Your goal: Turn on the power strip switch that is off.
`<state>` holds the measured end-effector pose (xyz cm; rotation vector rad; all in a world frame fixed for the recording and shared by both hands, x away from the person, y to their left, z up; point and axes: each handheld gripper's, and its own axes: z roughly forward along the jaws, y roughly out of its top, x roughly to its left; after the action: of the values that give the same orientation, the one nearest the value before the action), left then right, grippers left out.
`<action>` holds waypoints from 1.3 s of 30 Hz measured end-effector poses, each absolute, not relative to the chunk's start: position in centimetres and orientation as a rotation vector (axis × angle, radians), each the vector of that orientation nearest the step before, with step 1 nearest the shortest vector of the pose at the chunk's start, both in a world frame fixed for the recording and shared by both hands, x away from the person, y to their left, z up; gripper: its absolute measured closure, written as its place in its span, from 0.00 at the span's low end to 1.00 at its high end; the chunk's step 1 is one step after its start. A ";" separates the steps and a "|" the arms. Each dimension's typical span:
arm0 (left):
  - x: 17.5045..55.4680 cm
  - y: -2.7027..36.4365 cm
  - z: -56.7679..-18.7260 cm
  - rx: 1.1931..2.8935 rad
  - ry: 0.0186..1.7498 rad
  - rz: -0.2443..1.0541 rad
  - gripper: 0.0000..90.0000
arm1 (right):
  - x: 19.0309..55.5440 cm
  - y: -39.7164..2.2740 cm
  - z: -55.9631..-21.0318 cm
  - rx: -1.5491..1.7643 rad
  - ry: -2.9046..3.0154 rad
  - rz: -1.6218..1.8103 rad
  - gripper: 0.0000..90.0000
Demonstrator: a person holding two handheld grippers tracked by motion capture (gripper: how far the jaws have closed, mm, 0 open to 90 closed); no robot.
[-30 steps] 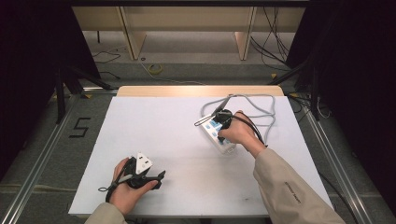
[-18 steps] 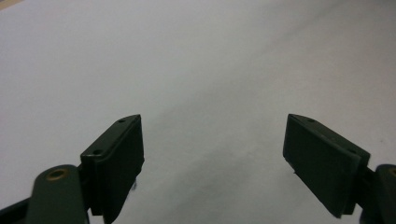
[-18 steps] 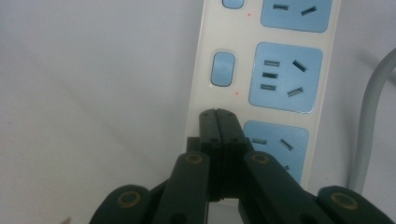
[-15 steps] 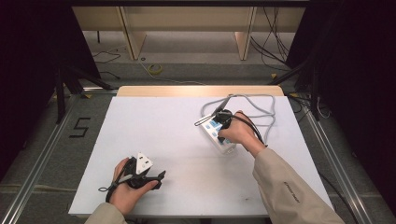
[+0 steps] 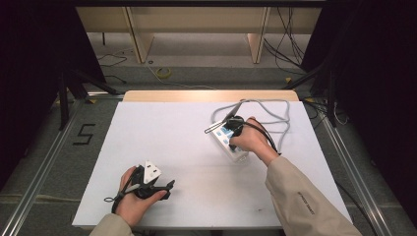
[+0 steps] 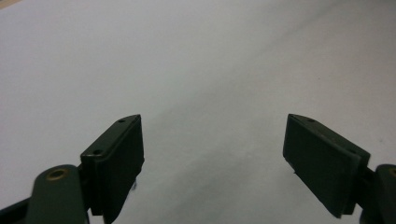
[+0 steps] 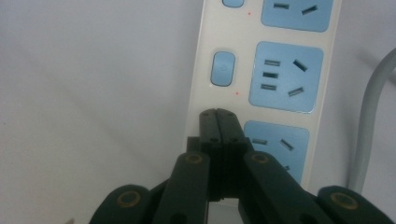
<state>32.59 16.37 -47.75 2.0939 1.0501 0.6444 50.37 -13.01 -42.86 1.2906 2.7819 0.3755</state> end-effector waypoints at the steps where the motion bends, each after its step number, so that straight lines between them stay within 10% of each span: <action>1: 32.6 16.4 -47.7 2.093 1.050 0.644 0.22 | 50.4 -13.0 -42.9 1.291 2.781 0.374 1.00; 39: 32.7 16.5 -47.8 2.096 1.054 0.638 0.22 | 49.6 -13.5 -42.8 1.259 2.769 0.471 1.00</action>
<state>32.67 16.47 -47.82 2.0957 1.0541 0.6385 49.65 -13.46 -42.75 1.2592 2.7690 0.4712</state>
